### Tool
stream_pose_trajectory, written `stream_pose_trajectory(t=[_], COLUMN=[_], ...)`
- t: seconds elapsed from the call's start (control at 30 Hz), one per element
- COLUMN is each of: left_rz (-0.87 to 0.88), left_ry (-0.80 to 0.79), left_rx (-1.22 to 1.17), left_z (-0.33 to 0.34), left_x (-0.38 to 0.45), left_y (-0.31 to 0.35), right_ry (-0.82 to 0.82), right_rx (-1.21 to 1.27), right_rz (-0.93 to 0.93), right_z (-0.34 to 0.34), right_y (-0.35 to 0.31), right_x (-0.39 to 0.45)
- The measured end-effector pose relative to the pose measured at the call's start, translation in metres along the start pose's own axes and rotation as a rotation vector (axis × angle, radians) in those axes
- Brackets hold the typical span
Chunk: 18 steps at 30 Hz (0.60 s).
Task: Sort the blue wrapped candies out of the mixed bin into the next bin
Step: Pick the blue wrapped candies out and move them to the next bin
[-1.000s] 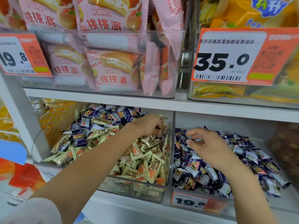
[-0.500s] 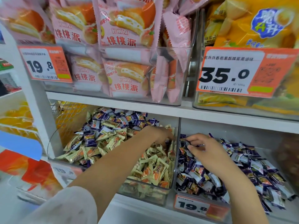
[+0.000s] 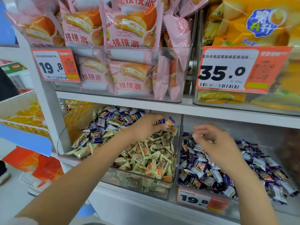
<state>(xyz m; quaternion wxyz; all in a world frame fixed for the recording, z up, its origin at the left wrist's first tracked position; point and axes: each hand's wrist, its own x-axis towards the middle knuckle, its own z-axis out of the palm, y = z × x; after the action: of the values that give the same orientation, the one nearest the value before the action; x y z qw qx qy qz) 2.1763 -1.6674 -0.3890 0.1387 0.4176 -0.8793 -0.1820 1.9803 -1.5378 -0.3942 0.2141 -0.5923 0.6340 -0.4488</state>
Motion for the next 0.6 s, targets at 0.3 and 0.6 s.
stream_pose_trajectory(t=[0.3, 0.6], left_rz=[0.144, 0.020], left_ry=[0.281, 0.085], left_rx=[-0.021, -0.672], left_z=[0.017, 0.025], left_x=[-0.062, -0.062], left_y=[0.070, 0.072], right_ry=[0.003, 0.174], right_rx=[0.187, 0.361], right_rz=[-0.192, -0.068], right_z=[0.033, 0.026], right_y=[-0.037, -0.029], right_x=[-0.020, -0.012])
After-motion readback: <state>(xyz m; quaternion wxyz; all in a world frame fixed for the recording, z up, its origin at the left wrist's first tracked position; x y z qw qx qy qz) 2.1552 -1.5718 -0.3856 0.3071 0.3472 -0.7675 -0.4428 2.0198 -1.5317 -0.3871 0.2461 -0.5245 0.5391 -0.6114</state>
